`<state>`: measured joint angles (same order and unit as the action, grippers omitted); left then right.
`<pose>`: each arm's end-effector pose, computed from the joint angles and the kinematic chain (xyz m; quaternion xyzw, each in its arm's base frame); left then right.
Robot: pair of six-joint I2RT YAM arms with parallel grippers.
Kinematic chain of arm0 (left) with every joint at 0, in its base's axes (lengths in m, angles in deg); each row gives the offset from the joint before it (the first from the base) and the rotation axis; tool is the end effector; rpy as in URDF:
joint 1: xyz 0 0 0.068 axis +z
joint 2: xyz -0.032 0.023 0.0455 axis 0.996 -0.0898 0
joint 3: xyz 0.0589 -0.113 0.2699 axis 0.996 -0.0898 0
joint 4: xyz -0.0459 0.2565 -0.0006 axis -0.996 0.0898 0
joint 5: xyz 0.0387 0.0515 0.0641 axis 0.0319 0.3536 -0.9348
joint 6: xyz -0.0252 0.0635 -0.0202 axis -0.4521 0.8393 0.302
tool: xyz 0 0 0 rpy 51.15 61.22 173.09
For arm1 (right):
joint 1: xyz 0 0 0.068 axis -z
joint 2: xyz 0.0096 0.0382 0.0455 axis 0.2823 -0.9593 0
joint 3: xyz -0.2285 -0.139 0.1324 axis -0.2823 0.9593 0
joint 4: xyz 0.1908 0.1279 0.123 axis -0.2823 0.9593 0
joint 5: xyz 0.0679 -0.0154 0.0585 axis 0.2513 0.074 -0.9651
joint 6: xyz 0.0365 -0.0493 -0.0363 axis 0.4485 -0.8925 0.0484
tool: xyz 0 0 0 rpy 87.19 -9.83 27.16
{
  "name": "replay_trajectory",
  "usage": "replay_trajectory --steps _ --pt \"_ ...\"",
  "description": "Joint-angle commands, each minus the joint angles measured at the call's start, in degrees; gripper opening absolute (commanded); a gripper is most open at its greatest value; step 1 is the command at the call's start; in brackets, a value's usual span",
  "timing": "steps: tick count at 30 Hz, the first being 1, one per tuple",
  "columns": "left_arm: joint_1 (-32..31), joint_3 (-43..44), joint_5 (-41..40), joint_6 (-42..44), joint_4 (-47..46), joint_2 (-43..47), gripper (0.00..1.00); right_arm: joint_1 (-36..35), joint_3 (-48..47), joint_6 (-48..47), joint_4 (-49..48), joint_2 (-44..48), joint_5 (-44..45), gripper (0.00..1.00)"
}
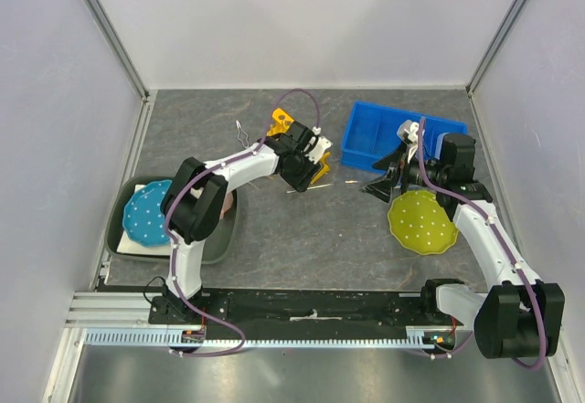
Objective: Organize the chemistry lab equipment
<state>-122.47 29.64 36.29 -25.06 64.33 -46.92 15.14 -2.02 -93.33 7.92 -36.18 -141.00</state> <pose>0.3521 -0.2774 0.1854 0.3949 0.8827 -0.0989 0.2347 0.2295 0.0566 0.3056 -0.3289 0.7065 0.4077 0.4758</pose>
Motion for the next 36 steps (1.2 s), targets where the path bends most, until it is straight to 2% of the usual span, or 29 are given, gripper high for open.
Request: replay_trajectory --steps 1,7,13,16,20,25,31,34,35,36 --pt "0.10 3.27 -0.01 2.13 0.91 -2.09 0.56 0.20 0.26 0.43 -2.78 0.73 -4.09 0.98" --pt "0.10 1.95 1.31 0.99 0.91 -3.50 0.50 0.29 0.17 0.34 -2.69 1.34 -4.36 0.98" --pt "0.10 -0.94 3.42 -2.34 -0.05 -1.66 0.40 0.46 0.35 0.25 -2.60 1.43 -4.36 0.98" --pt "0.01 -3.76 4.03 -4.72 -1.54 0.71 0.34 0.55 0.43 0.25 -2.61 1.08 -4.45 0.98" --pt "-0.52 -7.80 5.43 -8.50 -3.56 4.40 0.19 0.90 0.61 0.17 -2.69 0.73 -4.53 0.98" --pt "-1.75 -15.79 8.95 -14.47 -8.04 12.57 0.14 0.99 0.96 -0.10 -2.60 0.38 -4.71 0.98" --pt "-2.27 -25.46 14.75 -22.65 -17.44 22.93 0.12 0.99 2.10 2.44 -4.97 -1.29 -7.25 0.98" --pt "-2.28 -30.64 17.56 -28.71 -24.82 27.68 0.12 0.91 4.12 10.16 -12.07 -3.48 -8.14 0.98" --pt "-2.36 -33.62 18.96 -30.55 -27.19 29.01 0.12 0.91 5.17 15.49 -16.36 -5.14 -8.14 0.98" --pt "-2.36 -35.21 19.76 -34.40 -33.74 30.06 0.12 0.73 5.53 17.46 -17.97 -6.12 -8.14 0.98"
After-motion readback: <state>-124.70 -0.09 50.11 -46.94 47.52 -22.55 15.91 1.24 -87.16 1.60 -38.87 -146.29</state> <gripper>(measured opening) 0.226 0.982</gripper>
